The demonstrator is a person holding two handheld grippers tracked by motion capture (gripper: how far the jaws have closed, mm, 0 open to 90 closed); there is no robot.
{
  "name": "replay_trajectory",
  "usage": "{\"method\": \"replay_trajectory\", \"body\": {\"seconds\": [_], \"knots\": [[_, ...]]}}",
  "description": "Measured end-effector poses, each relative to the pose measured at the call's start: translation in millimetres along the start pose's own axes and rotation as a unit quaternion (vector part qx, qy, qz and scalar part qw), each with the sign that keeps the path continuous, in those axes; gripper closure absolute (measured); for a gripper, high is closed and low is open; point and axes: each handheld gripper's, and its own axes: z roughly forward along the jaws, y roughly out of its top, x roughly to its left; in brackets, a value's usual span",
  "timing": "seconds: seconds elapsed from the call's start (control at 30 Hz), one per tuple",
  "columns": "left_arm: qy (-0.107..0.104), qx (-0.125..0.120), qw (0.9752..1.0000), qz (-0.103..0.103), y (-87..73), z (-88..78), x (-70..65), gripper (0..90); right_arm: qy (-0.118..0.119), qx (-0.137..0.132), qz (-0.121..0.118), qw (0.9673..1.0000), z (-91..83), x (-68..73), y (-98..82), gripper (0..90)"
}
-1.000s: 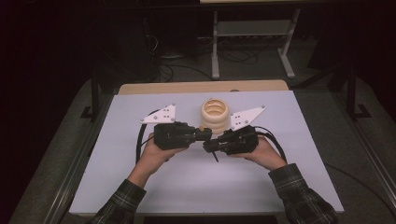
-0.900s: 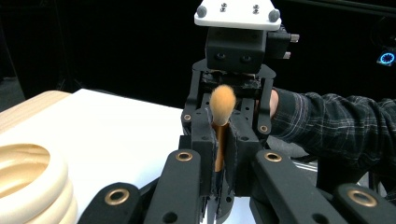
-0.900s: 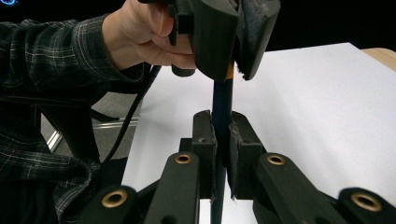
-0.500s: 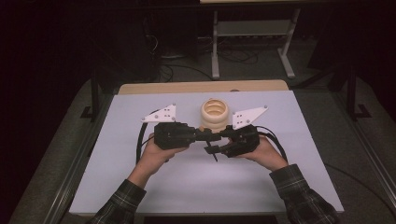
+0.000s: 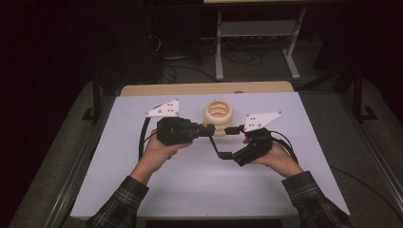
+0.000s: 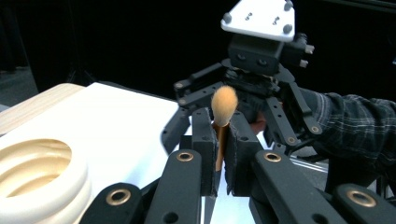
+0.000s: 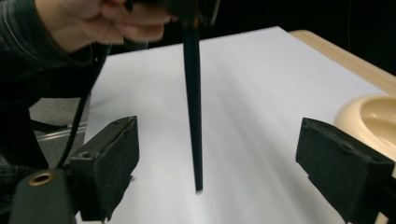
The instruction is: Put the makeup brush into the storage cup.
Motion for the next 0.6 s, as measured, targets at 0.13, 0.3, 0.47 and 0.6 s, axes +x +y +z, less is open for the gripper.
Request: {"method": "replay_trajectory", "body": {"seconds": [0.13, 0.3, 0.47, 0.6], "knots": [[0.008, -0.001, 1.0000, -0.004, 1.9, -3.1, 6.0, 84.6, -0.014, 0.002, 0.012, 0.9998, -6.5, 0.9, -5.9, 7.5], [0.016, -0.007, 0.9998, -0.002, 6.3, -7.2, 12.2, 84.6, -0.034, 0.002, 0.027, 0.9990, -14.7, 0.3, -13.4, 5.7], [0.025, -0.010, 0.9996, -0.001, 11.1, -8.7, 19.4, 84.6, -0.051, -0.001, 0.040, 0.9979, -23.2, 2.0, -22.1, 3.9], [0.029, -0.012, 0.9995, 0.000, 15.6, -8.0, 23.4, 84.6, -0.058, -0.003, 0.042, 0.9974, -29.7, 1.8, -25.8, 3.7]]}}
